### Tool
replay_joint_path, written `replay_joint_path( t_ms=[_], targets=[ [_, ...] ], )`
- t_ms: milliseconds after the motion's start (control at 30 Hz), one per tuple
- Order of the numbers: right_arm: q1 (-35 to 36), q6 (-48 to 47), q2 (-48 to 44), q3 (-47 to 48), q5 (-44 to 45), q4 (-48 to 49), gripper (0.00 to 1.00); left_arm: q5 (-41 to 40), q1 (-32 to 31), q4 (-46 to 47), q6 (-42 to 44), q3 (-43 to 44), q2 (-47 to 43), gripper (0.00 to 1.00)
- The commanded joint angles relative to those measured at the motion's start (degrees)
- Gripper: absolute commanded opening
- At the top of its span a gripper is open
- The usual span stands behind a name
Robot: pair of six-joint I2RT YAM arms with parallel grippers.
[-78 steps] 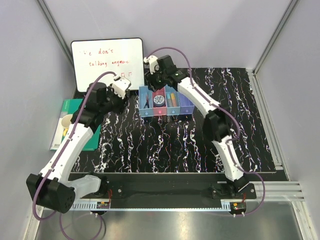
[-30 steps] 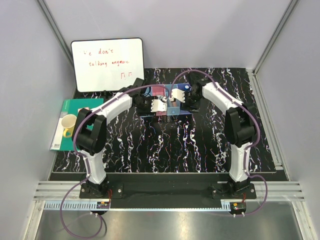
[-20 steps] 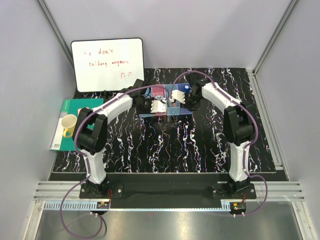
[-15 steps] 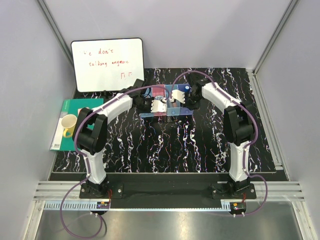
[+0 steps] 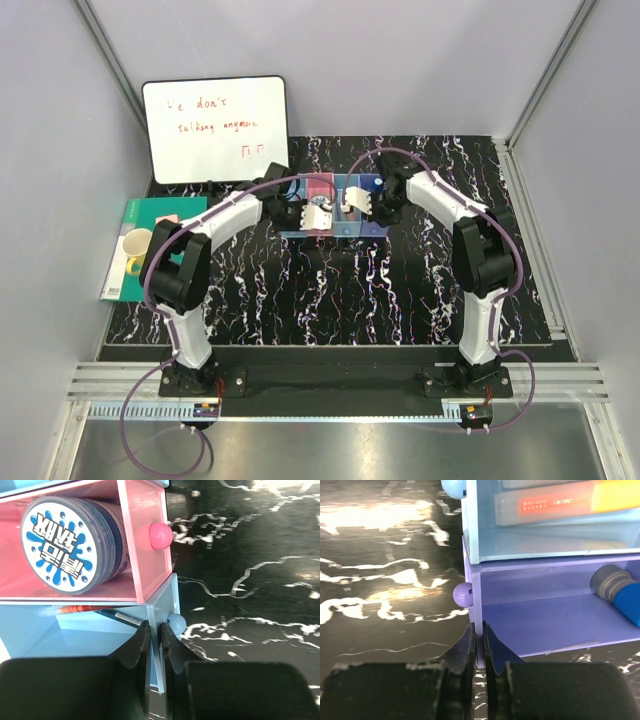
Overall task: Sort the stationery into containers
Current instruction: Move the storage box to the center of the board.
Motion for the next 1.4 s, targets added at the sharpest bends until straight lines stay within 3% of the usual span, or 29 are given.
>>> replay_joint_path(
  t_ms=[0,633,733,967,1267,1367],
  targets=[
    [1.7,0.9,-4.9,-4.2,-1.2,-3.0,0.09,3.5,-1.2,-9.3,1.7,-4.4,-3.2,0.04],
    [4.9,4.4,-15.2,-13.5,-1.9,-6.0,0.09,9.0,-7.7,-14.2,-2.7,-10.1,-13.0,0.08],
    [4.9,4.9,-15.5,-14.5,-2.0,-5.9,0.10,8.8,-8.4,-14.3,-3.5,-10.3,-12.8,0.15],
    [5.2,6.2,-13.8,-14.9,-2.3,-5.5,0.28,8.4,-8.4,-14.1,-4.1,-9.6,-11.6,0.34],
    [6.4,6.1,-15.1,-14.8,-2.3,-5.5,0.49,6.5,-8.5,-14.2,-4.4,-7.8,-12.7,0.41],
    [6.7,5.8,-16.6,-14.6,-1.7,-5.8,0.54,6.2,-8.3,-14.1,-5.5,-6.7,-14.4,0.49]
  ],
)
